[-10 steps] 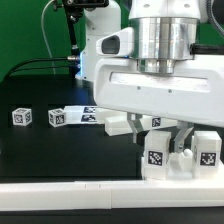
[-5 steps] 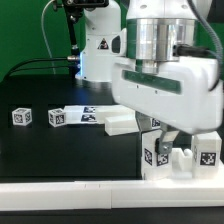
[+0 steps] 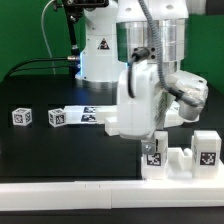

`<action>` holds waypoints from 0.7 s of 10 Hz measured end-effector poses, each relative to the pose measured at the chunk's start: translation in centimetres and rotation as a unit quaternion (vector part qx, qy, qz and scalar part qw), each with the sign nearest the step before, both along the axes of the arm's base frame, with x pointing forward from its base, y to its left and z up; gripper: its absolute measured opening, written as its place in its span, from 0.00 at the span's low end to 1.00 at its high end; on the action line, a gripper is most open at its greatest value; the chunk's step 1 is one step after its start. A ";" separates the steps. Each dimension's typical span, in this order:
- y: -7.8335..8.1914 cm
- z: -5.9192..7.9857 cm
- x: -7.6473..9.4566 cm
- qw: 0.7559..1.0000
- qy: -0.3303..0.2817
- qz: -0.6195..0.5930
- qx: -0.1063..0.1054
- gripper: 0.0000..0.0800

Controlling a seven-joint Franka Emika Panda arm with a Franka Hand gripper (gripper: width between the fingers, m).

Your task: Assemble chair

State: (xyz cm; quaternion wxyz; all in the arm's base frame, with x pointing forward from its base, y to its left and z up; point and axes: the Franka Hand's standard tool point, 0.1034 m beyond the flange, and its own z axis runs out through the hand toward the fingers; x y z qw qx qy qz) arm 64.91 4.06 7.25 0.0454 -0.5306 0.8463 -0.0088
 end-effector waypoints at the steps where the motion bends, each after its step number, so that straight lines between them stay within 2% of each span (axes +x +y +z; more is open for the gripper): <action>1: 0.1 0.0 0.0 1.000 0.001 -0.019 0.001 0.36; 3: 0.1 0.0 0.0 1.000 -0.001 0.025 -0.004 0.36; 4: 0.4 -0.1 0.1 0.995 -0.009 0.096 -0.014 0.56; 5: 1.2 -0.2 0.2 0.982 -0.022 0.184 -0.032 0.56; 6: 1.6 -0.2 0.2 0.970 -0.025 0.240 -0.039 0.76; 7: 1.3 -0.2 0.2 0.964 -0.024 0.262 -0.043 0.76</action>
Offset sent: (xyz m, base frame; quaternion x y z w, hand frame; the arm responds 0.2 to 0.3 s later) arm -0.0061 0.0071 -0.0027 0.0061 0.0080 -0.2684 0.9633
